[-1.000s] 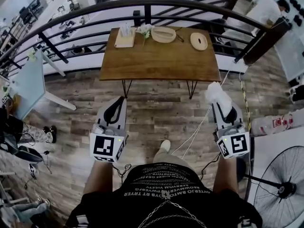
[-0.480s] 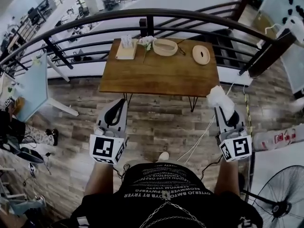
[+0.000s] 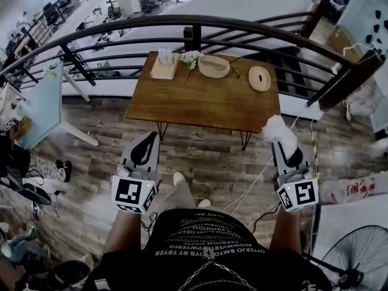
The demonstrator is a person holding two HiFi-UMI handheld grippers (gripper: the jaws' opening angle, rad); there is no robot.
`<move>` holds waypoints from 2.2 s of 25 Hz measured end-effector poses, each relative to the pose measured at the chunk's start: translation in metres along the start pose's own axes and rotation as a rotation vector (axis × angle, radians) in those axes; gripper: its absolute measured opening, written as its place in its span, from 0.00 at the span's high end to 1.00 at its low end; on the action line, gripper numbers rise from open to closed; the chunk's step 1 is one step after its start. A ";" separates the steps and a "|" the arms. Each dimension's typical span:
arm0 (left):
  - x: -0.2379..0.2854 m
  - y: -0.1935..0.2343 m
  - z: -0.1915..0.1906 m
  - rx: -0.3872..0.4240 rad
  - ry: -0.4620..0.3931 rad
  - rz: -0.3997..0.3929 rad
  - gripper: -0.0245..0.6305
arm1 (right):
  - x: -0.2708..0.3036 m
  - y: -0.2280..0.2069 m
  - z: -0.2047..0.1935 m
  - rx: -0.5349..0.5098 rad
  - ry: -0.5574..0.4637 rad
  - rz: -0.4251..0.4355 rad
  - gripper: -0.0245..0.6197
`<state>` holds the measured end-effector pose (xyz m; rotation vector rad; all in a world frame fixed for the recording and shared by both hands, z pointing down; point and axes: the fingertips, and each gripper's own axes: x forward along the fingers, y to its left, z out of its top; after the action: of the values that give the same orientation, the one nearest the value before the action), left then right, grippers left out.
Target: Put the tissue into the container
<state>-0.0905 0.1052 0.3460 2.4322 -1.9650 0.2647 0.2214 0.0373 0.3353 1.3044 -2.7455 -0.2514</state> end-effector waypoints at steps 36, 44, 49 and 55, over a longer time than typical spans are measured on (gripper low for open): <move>0.187 0.087 0.004 -0.031 0.020 -0.104 0.92 | 0.177 -0.033 -0.021 0.016 0.077 0.011 0.78; 0.229 0.127 0.015 -0.017 -0.009 -0.132 0.92 | 0.230 -0.034 -0.012 -0.008 0.080 -0.008 0.78; 0.246 0.155 0.023 -0.013 -0.038 -0.150 0.92 | 0.262 -0.028 0.000 -0.028 0.069 -0.036 0.78; 0.259 0.176 0.022 -0.010 -0.046 -0.178 0.92 | 0.289 -0.022 0.013 -0.032 0.047 -0.065 0.78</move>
<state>-0.2067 -0.1865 0.3408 2.6076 -1.7452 0.1972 0.0536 -0.1992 0.3219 1.3752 -2.6524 -0.2657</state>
